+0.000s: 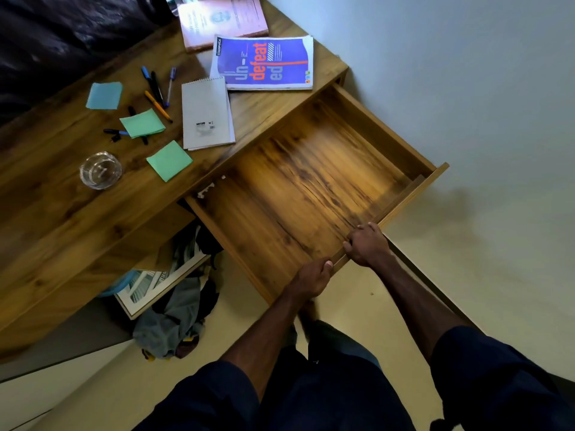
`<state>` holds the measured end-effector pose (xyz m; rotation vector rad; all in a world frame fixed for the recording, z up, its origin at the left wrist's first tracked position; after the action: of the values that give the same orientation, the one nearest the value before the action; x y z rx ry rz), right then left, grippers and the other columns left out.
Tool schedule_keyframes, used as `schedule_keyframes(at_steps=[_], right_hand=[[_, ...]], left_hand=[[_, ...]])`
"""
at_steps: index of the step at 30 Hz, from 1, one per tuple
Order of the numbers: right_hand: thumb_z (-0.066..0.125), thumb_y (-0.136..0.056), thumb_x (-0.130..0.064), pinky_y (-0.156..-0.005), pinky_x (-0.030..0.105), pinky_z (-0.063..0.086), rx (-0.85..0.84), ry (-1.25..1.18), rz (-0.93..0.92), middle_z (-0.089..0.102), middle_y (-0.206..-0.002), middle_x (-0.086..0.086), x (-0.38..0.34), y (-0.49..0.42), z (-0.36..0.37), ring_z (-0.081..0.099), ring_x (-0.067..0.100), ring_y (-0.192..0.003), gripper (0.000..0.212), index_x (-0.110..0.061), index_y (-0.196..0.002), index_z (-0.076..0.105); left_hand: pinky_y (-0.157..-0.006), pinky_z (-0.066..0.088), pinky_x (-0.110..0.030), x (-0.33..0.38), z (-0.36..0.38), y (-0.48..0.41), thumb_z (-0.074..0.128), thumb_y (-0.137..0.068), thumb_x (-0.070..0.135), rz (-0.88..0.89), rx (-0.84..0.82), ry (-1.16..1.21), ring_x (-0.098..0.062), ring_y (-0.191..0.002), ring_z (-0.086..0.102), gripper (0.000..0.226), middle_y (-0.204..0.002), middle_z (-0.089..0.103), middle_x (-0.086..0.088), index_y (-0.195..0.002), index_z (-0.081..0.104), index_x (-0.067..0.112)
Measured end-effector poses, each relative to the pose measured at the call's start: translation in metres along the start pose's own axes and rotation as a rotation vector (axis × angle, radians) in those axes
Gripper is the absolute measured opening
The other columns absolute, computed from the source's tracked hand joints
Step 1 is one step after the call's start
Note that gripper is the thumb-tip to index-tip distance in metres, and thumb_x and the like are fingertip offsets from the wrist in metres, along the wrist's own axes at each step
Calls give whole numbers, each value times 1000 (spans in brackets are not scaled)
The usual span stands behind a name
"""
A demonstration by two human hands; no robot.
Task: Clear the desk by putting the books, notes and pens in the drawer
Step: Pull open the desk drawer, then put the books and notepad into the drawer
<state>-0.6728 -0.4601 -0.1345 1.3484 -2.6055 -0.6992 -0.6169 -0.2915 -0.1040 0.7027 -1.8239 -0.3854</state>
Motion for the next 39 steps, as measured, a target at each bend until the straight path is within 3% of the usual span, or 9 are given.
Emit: schedule_keyframes(at_steps=[7, 11, 14, 16, 20, 24, 29, 34, 39], right_hand=[[63, -90, -46, -117, 48, 24, -76, -124, 50, 70, -102, -1, -32, 6, -5, 60, 20, -109, 27, -23, -103, 70], [62, -90, -37, -108, 45, 41, -90, -310, 45, 70, -107, 2, -81, 10, -5, 63, 22, -106, 25, -21, -107, 72], [61, -89, -31, -89, 35, 51, -139, -413, -1, 70, -107, 4, -138, 2, -6, 65, 23, -100, 26, -17, -108, 72], [60, -88, -27, -76, 29, 49, -135, -432, -64, 72, -103, 6, -178, -5, -12, 69, 25, -95, 24, -15, -106, 72], [62, -91, -15, -72, 32, 50, -122, -423, -184, 73, -99, 5, -262, -27, -33, 67, 20, -88, 17, -10, -103, 73], [61, -82, -9, -60, 30, 42, -11, -515, -183, 71, -79, 6, -330, -59, -59, 66, 22, -72, 9, -12, -79, 69], [62, -87, -14, -55, 31, 42, 129, -692, -102, 65, -71, 0, -406, -86, -97, 59, 17, -60, 17, -17, -71, 66], [63, -87, -17, -55, 23, 42, 183, -706, -121, 66, -75, -6, -458, -112, -131, 59, 8, -65, 10, -18, -77, 67], [65, -88, -14, -63, 23, 43, 186, -649, -146, 68, -82, -2, -491, -146, -162, 63, 13, -74, 12, -10, -88, 76]], left_hand=[[-67, 47, -31, -36, -27, 28, 35, -105, 49, -118, -69, 119, -14, -77, 61, 41, -85, 63, 0, -91, 62, 22], [-85, 58, -41, -79, -58, 49, 45, -104, 37, -114, 77, -25, -13, -91, 64, 24, -103, 66, 1, -107, 64, 23], [-94, 56, -34, -86, -100, 72, 48, -102, 28, -79, 224, -82, -11, -109, 63, 30, -122, 66, 3, -129, 62, 23], [-92, 57, -31, -82, -129, 81, 49, -101, 25, -21, 319, -81, -9, -106, 65, 30, -118, 69, 4, -127, 64, 23], [-87, 57, -28, -95, -203, 98, 51, -95, 22, 25, 475, -111, -7, -98, 68, 28, -108, 74, 6, -114, 72, 21], [-84, 57, -31, -141, -295, 120, 52, -95, 17, -3, 647, -158, -10, -93, 67, 24, -102, 74, 4, -106, 73, 19], [-83, 51, -29, -195, -402, 149, 54, -93, 12, -86, 805, -241, -21, -96, 67, 23, -105, 74, -2, -107, 73, 16], [-87, 53, -35, -223, -463, 152, 52, -93, 19, -153, 788, -255, -21, -101, 65, 21, -109, 70, 0, -108, 67, 22], [-78, 40, -26, -221, -499, 141, 52, -97, 17, -169, 812, -246, -16, -101, 61, 20, -112, 68, 1, -111, 66, 20]])
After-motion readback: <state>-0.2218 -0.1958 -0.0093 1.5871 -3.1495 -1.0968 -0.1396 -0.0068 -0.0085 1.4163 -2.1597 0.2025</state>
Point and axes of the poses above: each hand's wrist, its own y-axis away from the middle knuckle, its own z-axis out of the palm, x = y × z, the point moved 6 cm from there along -y, towards the middle knuckle
